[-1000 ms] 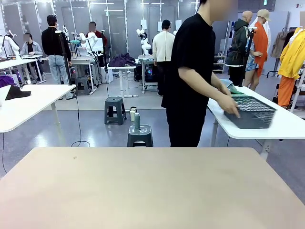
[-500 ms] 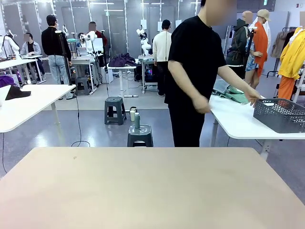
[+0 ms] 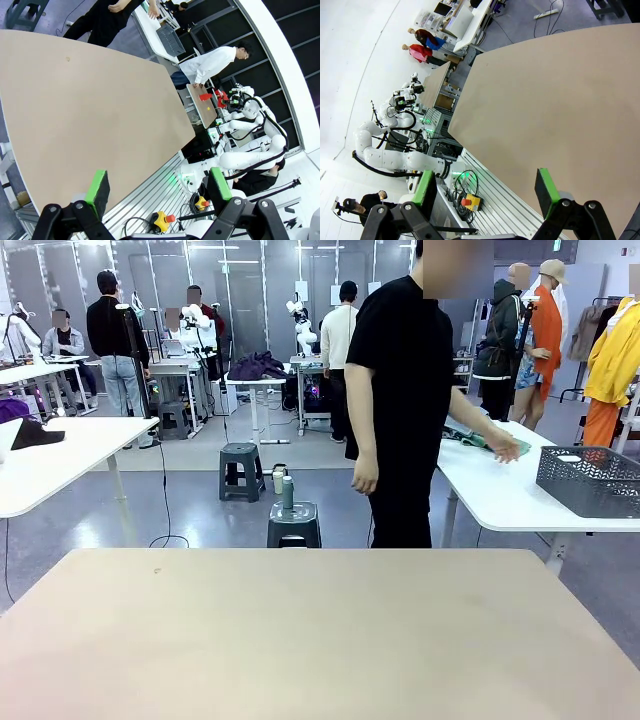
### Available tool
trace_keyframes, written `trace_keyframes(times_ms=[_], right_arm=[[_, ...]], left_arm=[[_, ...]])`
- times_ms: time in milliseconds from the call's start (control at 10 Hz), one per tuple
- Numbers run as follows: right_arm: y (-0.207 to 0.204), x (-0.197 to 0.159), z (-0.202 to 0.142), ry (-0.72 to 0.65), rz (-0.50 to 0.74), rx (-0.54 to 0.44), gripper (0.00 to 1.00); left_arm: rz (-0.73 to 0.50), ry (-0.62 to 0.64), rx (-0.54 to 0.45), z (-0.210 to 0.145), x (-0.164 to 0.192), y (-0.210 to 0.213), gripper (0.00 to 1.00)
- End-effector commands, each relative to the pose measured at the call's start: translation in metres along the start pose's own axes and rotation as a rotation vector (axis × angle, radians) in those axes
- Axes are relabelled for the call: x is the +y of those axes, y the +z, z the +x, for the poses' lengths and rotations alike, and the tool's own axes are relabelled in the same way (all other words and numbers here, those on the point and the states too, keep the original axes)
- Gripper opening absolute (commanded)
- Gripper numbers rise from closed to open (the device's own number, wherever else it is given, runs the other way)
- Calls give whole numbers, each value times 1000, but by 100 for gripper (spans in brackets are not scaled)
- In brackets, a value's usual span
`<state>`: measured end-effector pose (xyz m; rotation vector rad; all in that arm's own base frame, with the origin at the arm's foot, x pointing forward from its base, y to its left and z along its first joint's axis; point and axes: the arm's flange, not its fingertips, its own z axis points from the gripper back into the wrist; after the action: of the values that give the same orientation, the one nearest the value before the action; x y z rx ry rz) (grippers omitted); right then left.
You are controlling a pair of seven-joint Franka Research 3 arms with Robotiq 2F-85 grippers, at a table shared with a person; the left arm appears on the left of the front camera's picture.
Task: Fold the towels and place them in the basket.
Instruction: When a person lays out a Towel with hook on the table, fold it in half twice.
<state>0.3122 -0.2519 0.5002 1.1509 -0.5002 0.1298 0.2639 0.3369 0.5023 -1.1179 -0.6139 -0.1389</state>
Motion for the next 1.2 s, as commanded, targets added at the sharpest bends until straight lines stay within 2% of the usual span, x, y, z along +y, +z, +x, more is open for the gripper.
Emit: trace_keyframes(times_ms=[0, 1100], right_arm=[[1, 0, 2, 14, 16, -10, 100], [1, 0, 2, 14, 16, -10, 100]], left_arm=[[-19, -10, -8, -1, -2, 0, 100], [-19, -10, -8, -1, -2, 0, 100]])
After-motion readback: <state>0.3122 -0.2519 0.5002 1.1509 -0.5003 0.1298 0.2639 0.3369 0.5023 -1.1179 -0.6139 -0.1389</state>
